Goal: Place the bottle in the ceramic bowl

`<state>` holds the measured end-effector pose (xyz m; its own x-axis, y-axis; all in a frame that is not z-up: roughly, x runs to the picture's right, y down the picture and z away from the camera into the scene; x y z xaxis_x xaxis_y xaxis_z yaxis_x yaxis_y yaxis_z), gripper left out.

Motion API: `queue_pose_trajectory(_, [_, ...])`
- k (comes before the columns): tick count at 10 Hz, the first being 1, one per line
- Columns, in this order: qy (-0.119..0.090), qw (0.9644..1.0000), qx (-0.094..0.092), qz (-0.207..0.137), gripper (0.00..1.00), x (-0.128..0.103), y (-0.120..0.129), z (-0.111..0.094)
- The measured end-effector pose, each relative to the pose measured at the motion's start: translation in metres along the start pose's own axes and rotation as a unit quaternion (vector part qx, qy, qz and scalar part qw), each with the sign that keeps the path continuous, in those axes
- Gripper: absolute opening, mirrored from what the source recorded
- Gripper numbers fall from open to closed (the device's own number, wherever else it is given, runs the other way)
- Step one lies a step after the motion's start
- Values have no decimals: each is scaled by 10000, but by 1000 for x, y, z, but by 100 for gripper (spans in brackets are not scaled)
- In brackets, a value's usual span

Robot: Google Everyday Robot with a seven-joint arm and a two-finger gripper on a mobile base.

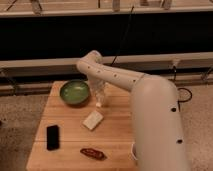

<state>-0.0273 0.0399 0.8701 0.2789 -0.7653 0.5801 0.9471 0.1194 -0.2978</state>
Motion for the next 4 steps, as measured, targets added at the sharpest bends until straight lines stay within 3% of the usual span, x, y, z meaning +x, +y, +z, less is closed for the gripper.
queue_pose_trajectory(2, [10,9999,44,-93,0,0,-19,-6])
queue_pose_trajectory(4, [53,9999,32,-126,0,8,-19,-6])
